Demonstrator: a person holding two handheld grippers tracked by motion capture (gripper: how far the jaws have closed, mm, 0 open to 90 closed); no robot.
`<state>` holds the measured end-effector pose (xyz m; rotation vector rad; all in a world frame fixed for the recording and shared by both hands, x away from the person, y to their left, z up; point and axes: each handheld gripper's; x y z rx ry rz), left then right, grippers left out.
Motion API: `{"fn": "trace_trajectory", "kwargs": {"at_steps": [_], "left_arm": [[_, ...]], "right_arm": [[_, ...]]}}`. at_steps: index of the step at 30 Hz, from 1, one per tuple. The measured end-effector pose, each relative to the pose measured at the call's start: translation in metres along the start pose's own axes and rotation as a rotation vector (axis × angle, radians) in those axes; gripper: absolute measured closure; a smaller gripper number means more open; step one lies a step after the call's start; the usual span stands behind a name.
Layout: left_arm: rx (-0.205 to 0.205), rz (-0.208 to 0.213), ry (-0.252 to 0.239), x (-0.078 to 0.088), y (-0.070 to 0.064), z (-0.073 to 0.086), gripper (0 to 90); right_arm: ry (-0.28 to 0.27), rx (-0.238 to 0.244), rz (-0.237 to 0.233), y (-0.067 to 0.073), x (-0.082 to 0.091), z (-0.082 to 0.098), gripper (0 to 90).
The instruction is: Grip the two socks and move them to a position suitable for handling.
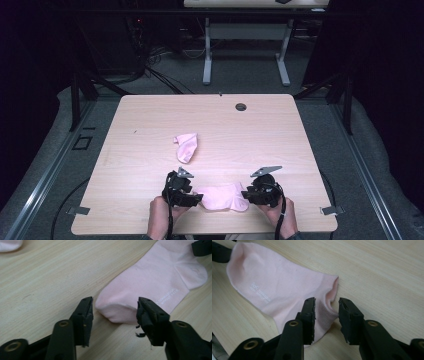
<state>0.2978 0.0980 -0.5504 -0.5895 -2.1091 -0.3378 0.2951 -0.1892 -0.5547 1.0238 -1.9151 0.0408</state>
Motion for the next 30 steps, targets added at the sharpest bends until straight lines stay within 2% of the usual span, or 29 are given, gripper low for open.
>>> {"fn": "trace_trajectory", "kwargs": {"at_steps": [2,6,9,10,11,14,16,22,24,25,26,27,29,30], "left_arm": [[-0.021,-0.029,0.020,-0.004,-0.002,0.001,57.7],[-0.040,-0.026,0.034,-0.006,0.002,0.006,74.6],[-0.045,-0.028,0.032,-0.006,0.003,0.010,84.2],[-0.053,-0.026,0.034,-0.007,0.004,0.011,84.2],[-0.049,-0.023,0.025,-0.007,0.005,0.013,89.4],[-0.044,-0.017,0.017,-0.007,0.007,0.015,89.9],[-0.026,-0.005,-0.002,-0.005,0.011,0.017,90.0],[-0.004,-0.020,-0.030,0.007,0.016,0.023,90.0],[0.035,-0.015,-0.042,0.011,0.019,0.023,88.1],[0.053,-0.014,-0.044,0.012,0.019,0.021,77.5],[0.053,-0.014,-0.044,0.012,0.019,0.021,67.2],[0.072,-0.008,-0.070,0.015,0.018,0.015,58.3],[0.070,0.001,-0.078,0.015,0.017,0.011,46.8],[0.071,0.002,-0.077,0.013,0.015,0.007,46.8]], "right_arm": [[0.010,0.010,0.009,0.002,-0.002,0.001,74.4],[0.012,0.010,0.005,0.004,-0.006,0.002,81.0],[0.022,0.019,0.000,0.006,-0.007,0.002,81.9],[0.019,0.028,-0.001,0.006,-0.008,0.003,82.3],[0.017,0.029,-0.011,0.007,-0.009,0.003,82.6],[0.017,0.041,-0.008,0.008,-0.009,0.003,82.7],[0.013,0.044,-0.016,0.008,-0.009,0.003,82.7],[0.015,0.057,-0.019,0.010,-0.007,0.004,82.5],[0.012,0.060,-0.020,0.011,-0.008,0.004,81.9],[0.002,0.058,-0.020,0.011,-0.008,0.004,81.7],[0.002,0.058,-0.020,0.011,-0.008,0.004,81.7],[0.002,0.055,-0.018,0.010,-0.007,0.003,80.3],[-0.008,0.046,-0.019,0.009,-0.007,0.003,78.0],[-0.008,0.046,-0.019,0.009,-0.007,0.003,78.0]]}}
Point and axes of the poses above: each handheld gripper's, and its own axes: x roughly backward along the jaws, z roughly out of its underside, y roughly to its left, and after that the axes turned 14 degrees about -z, right-handed
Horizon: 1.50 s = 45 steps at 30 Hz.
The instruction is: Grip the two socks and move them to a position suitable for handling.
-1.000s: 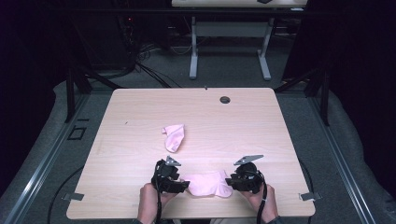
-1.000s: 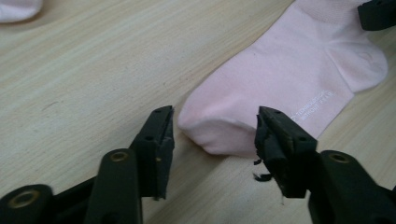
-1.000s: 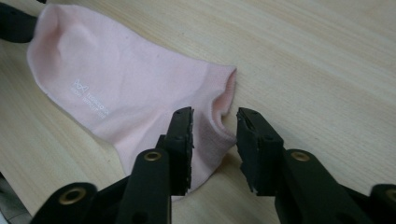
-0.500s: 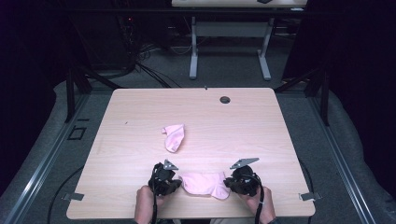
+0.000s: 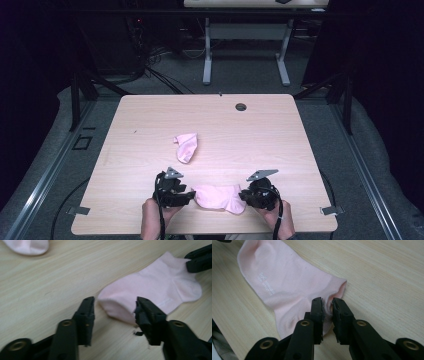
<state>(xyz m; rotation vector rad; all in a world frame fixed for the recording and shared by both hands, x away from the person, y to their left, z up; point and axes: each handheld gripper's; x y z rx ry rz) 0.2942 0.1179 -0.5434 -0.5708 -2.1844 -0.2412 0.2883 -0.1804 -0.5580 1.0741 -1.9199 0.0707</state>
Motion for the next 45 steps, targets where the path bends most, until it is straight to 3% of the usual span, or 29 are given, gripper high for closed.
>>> {"fn": "trace_trajectory", "kwargs": {"at_steps": [2,3,11,13,21,23,25,26,27,28,29,31,35,37,38,39,40,41,42,45], "left_arm": [[-0.007,-0.002,0.036,-0.014,-0.004,-0.005,40.7],[-0.012,-0.016,0.053,-0.018,-0.005,-0.005,42.1],[-0.054,-0.022,0.073,-0.020,-0.007,0.003,81.7],[-0.061,-0.022,0.072,-0.018,-0.006,0.004,88.0],[-0.029,-0.014,0.062,-0.004,-0.003,0.027,88.5],[-0.019,-0.014,0.069,-0.001,-0.003,0.031,82.7],[-0.010,-0.030,0.057,0.003,0.000,0.030,65.2],[-0.010,-0.030,0.057,0.003,0.000,0.030,58.4],[0.004,-0.037,0.030,0.010,0.006,0.025,51.6],[0.004,-0.037,0.030,0.010,0.006,0.025,45.7],[0.000,-0.056,-0.005,0.016,0.014,0.016,41.7],[-0.020,-0.082,-0.028,0.019,0.021,0.004,34.8],[-0.047,-0.118,-0.058,0.015,0.038,-0.028,27.4],[-0.061,-0.133,-0.067,0.009,0.044,-0.045,25.4],[-0.061,-0.133,-0.067,0.009,0.044,-0.045,23.9],[-0.072,-0.148,-0.072,0.001,0.049,-0.061,22.8],[-0.072,-0.148,-0.072,0.001,0.049,-0.061,21.3],[-0.081,-0.164,-0.068,-0.009,0.054,-0.075,20.4],[-0.081,-0.164,-0.068,-0.009,0.054,-0.075,18.8],[-0.069,-0.153,-0.050,-0.032,0.061,-0.100,15.2]], "right_arm": [[-0.006,-0.010,-0.001,0.000,0.000,0.000,75.3],[0.004,-0.004,0.004,0.000,0.000,0.001,75.4],[0.016,0.006,0.005,-0.001,-0.005,0.001,81.9],[0.025,0.012,-0.001,-0.001,-0.006,0.000,82.4],[0.032,0.038,-0.038,0.004,-0.009,0.000,82.6],[0.032,0.046,-0.047,0.005,-0.010,0.000,81.4],[0.017,0.058,-0.066,0.004,-0.009,-0.001,70.5],[0.017,0.058,-0.066,0.004,-0.009,-0.001,70.5],[-0.020,0.049,-0.066,0.000,-0.001,-0.001,57.5],[-0.053,0.040,-0.065,-0.003,0.004,0.000,51.3],[-0.084,0.028,-0.056,-0.008,0.010,0.001,45.3],[-0.148,0.008,-0.029,-0.019,0.022,0.006,32.7],[-0.203,-0.051,0.051,-0.044,0.038,0.018,14.6],[-0.216,-0.072,0.093,-0.056,0.043,0.025,12.1],[-0.224,-0.084,0.106,-0.061,0.044,0.028,9.2],[-0.223,-0.094,0.119,-0.067,0.046,0.031,6.9],[-0.223,-0.110,0.127,-0.071,0.046,0.034,4.3],[-0.227,-0.121,0.136,-0.075,0.047,0.036,3.2],[-0.228,-0.126,0.140,-0.079,0.047,0.038,2.1],[-0.225,-0.139,0.163,-0.087,0.047,0.044,0.5]]}}
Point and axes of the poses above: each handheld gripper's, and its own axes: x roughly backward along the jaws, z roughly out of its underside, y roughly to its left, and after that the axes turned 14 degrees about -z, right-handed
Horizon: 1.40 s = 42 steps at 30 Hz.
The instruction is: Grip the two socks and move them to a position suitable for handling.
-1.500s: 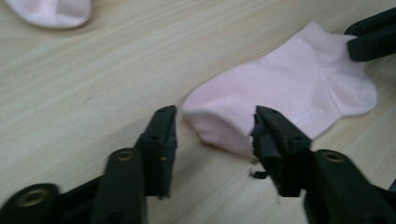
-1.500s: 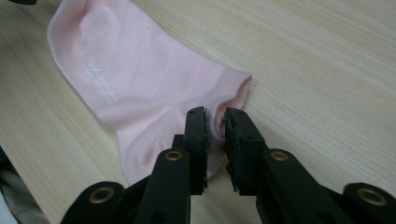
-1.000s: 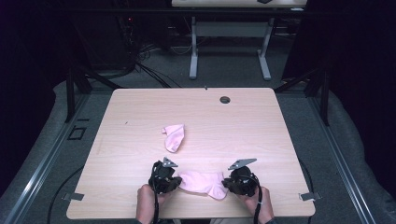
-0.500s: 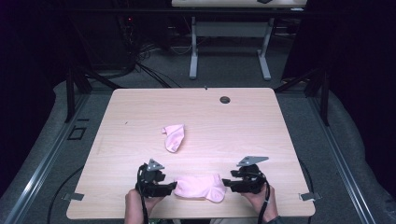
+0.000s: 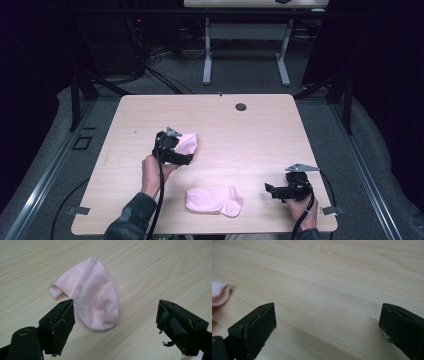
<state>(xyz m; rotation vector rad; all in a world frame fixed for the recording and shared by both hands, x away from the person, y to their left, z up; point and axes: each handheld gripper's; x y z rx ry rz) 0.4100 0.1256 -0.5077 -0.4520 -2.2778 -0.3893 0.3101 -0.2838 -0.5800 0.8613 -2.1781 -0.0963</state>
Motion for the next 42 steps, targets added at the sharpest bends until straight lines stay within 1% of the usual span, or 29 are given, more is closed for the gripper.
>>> {"fn": "trace_trajectory", "kwargs": {"at_steps": [1,3,4,6,7,8,10,11,12,13,14,15,16,17,18,19,20,21,24,26,27,28,30,33,35,37,40,41,42], "left_arm": [[0.004,-0.007,0.003,-0.006,0.001,-0.005,14.8],[0.015,-0.009,0.021,-0.020,0.002,-0.014,10.0],[0.015,-0.009,0.021,-0.020,0.002,-0.014,7.7],[0.019,-0.020,0.032,-0.034,0.005,-0.024,6.8],[0.026,-0.024,0.034,-0.038,0.005,-0.026,6.7],[0.026,-0.030,0.047,-0.048,0.004,-0.033,8.4],[0.007,-0.047,0.070,-0.058,0.003,-0.039,15.1],[0.007,-0.047,0.070,-0.058,0.003,-0.039,16.2],[0.004,-0.054,0.087,-0.065,0.002,-0.042,16.2],[-0.006,-0.064,0.115,-0.074,0.000,-0.043,20.7],[-0.010,-0.068,0.126,-0.079,-0.001,-0.043,25.4],[-0.009,-0.067,0.144,-0.083,-0.001,-0.041,28.2],[-0.009,-0.065,0.162,-0.087,-0.003,-0.040,35.0],[-0.009,-0.065,0.162,-0.087,-0.003,-0.040,39.8],[-0.017,-0.073,0.193,-0.093,-0.004,-0.037,44.1],[-0.017,-0.074,0.200,-0.095,-0.005,-0.035,49.6],[-0.022,-0.086,0.198,-0.096,-0.005,-0.034,54.3],[-0.022,-0.086,0.198,-0.096,-0.005,-0.034,58.4],[-0.030,-0.109,0.186,-0.096,-0.004,-0.032,71.7],[-0.023,-0.105,0.182,-0.096,0.000,-0.031,78.1],[-0.027,-0.106,0.179,-0.096,0.001,-0.030,80.8],[-0.020,-0.103,0.170,-0.096,0.002,-0.030,82.3],[-0.011,-0.095,0.164,-0.097,0.005,-0.029,83.5],[-0.021,-0.094,0.159,-0.096,0.006,-0.029,84.1],[-0.017,-0.093,0.155,-0.095,0.006,-0.029,84.2],[-0.020,-0.079,0.117,-0.085,0.006,-0.032,84.3],[-0.046,-0.063,0.063,-0.068,0.003,-0.036,84.3],[-0.046,-0.063,0.063,-0.068,0.003,-0.036,84.2],[-0.071,-0.042,0.027,-0.055,-0.002,-0.040,84.2]], "right_arm": [[0.006,0.003,0.010,-0.002,-0.001,0.001,0.0],[0.002,0.014,0.023,-0.004,-0.002,0.002,0.0],[0.002,0.014,0.023,-0.004,-0.002,0.002,0.0],[0.001,0.039,0.041,-0.005,-0.003,0.004,0.0],[-0.010,0.042,0.046,-0.005,-0.003,0.005,0.4],[-0.013,0.046,0.057,-0.005,-0.003,0.006,1.0],[-0.008,0.055,0.072,-0.004,-0.004,0.006,1.8],[-0.008,0.055,0.072,-0.004,-0.004,0.006,1.8],[-0.003,0.063,0.078,-0.003,-0.004,0.006,2.4],[-0.001,0.073,0.100,-0.001,-0.005,0.006,3.4],[-0.002,0.077,0.110,0.000,-0.006,0.006,3.7],[0.007,0.083,0.116,0.000,-0.007,0.006,4.3],[0.009,0.089,0.122,0.000,-0.007,0.006,4.7],[0.009,0.089,0.122,0.000,-0.007,0.006,4.7],[0.003,0.088,0.127,0.001,-0.007,0.007,5.6],[0.003,0.087,0.126,0.001,-0.007,0.007,5.8],[0.002,0.086,0.125,0.001,-0.006,0.007,6.0],[0.002,0.086,0.125,0.001,-0.006,0.007,6.0],[-0.002,0.085,0.129,0.001,-0.006,0.007,7.0],[-0.003,0.085,0.130,0.001,-0.006,0.007,7.2],[-0.005,0.084,0.131,0.001,-0.007,0.007,7.2],[-0.007,0.086,0.131,0.001,-0.007,0.007,7.2],[-0.005,0.085,0.131,0.001,-0.007,0.007,7.3],[-0.008,0.087,0.131,0.000,-0.007,0.007,7.4],[-0.008,0.085,0.133,0.000,-0.007,0.007,7.6],[-0.009,0.086,0.133,0.000,-0.007,0.007,7.7],[-0.009,0.086,0.133,0.000,-0.007,0.007,7.8],[-0.009,0.086,0.133,0.000,-0.007,0.007,7.8],[-0.010,0.085,0.134,0.000,-0.007,0.007,7.8]]}}
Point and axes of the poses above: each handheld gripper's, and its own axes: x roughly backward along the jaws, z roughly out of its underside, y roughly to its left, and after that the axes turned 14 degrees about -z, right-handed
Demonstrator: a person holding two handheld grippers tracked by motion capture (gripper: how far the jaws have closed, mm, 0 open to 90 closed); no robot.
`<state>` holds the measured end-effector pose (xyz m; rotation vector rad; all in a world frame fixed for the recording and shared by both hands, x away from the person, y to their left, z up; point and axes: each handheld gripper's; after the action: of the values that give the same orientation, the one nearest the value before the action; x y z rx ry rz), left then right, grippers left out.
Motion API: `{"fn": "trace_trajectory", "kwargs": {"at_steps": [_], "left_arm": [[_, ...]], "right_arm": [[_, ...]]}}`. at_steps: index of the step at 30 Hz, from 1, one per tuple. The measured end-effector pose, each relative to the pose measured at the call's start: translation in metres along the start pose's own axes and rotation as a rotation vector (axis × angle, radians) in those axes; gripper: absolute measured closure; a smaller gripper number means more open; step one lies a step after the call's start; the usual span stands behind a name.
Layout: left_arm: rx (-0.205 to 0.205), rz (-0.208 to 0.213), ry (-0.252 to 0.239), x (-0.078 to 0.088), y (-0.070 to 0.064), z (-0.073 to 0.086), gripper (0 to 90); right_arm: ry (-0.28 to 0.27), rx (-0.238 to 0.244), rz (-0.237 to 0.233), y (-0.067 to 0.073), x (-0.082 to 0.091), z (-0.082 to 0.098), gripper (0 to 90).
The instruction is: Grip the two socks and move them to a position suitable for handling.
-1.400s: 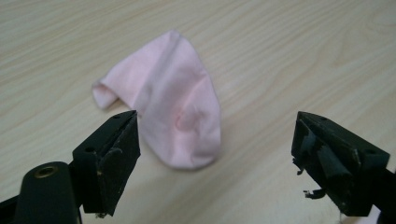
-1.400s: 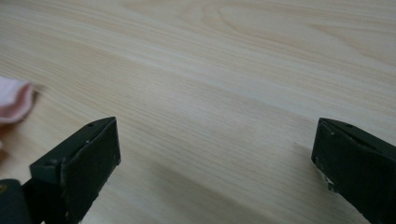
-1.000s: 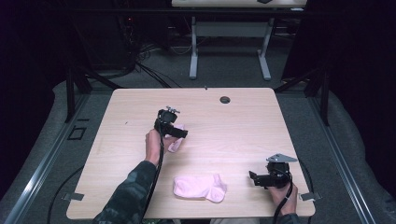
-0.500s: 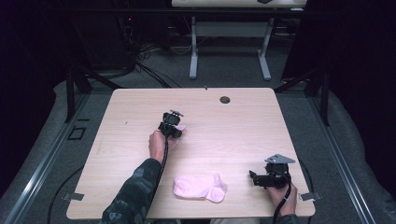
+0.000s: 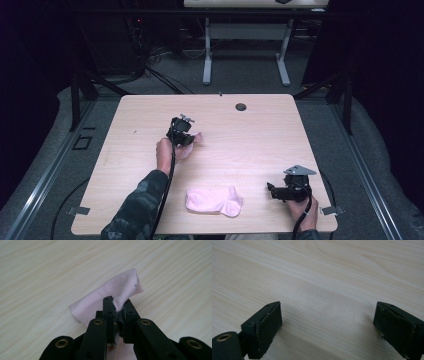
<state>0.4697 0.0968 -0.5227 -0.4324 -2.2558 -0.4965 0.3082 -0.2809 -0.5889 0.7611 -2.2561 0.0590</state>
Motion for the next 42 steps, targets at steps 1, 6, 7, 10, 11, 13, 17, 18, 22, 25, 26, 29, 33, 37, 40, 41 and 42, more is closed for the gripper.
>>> {"fn": "trace_trajectory", "kwargs": {"at_steps": [1,6,7,10,11,13,17,18,22,25,26,29,33,37,40,41,42], "left_arm": [[-0.013,0.007,-0.019,0.007,-0.003,-0.001,84.2],[-0.081,0.066,-0.098,0.034,-0.024,-0.005,84.1],[-0.096,0.085,-0.111,0.037,-0.030,-0.006,84.1],[-0.164,0.139,-0.131,0.044,-0.051,-0.004,84.0],[-0.190,0.175,-0.137,0.045,-0.059,-0.003,84.0],[-0.252,0.200,-0.120,0.042,-0.078,0.002,83.8],[-0.343,0.256,-0.060,0.025,-0.107,0.020,81.7],[-0.341,0.274,-0.035,0.021,-0.109,0.022,77.1],[-0.285,0.320,-0.026,0.027,-0.100,0.029,43.3],[-0.234,0.330,-0.045,0.039,-0.088,0.032,30.1],[-0.184,0.315,-0.065,0.051,-0.072,0.036,28.4],[-0.124,0.293,-0.037,0.060,-0.053,0.042,27.7],[-0.074,0.254,0.029,0.060,-0.047,0.051,29.6],[-0.009,0.262,0.089,0.052,-0.050,0.065,34.1],[0.012,0.274,0.119,0.046,-0.049,0.072,38.6],[0.016,0.275,0.126,0.045,-0.050,0.073,39.9],[0.016,0.282,0.133,0.043,-0.050,0.074,40.6]], "right_arm": [[0.002,0.000,-0.001,0.000,0.000,0.000,7.8],[0.001,0.001,0.000,0.000,0.000,0.000,7.9],[0.001,0.002,0.000,0.000,0.000,0.000,7.9],[0.002,0.002,0.000,0.000,0.000,0.000,7.9],[0.003,0.000,0.000,0.000,0.000,0.000,7.9],[0.004,-0.001,0.001,0.000,0.000,0.000,7.9],[0.002,0.000,0.003,0.000,0.000,0.000,8.2],[0.000,0.000,0.005,0.000,0.000,0.000,8.3],[0.001,0.000,0.003,0.000,0.000,0.000,8.3],[0.002,0.000,-0.001,0.000,0.000,0.000,8.2],[0.004,-0.006,-0.028,-0.002,0.001,-0.001,8.3],[-0.014,-0.045,-0.085,-0.007,0.002,-0.008,12.1],[-0.026,-0.025,-0.126,-0.004,0.003,-0.029,14.2],[-0.005,0.038,-0.226,0.006,-0.016,-0.077,24.7],[0.055,0.027,-0.282,0.011,-0.038,-0.100,32.9],[0.073,0.024,-0.301,0.012,-0.046,-0.105,35.5],[0.091,0.029,-0.306,0.014,-0.054,-0.110,37.9]]}}
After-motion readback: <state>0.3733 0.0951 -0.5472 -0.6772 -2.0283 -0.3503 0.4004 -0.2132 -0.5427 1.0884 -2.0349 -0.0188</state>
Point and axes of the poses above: each handheld gripper's, and its own axes: x roughly backward along the jaws, z roughly out of its underside, y roughly to its left, and after that the axes turned 14 degrees about -z, right-handed
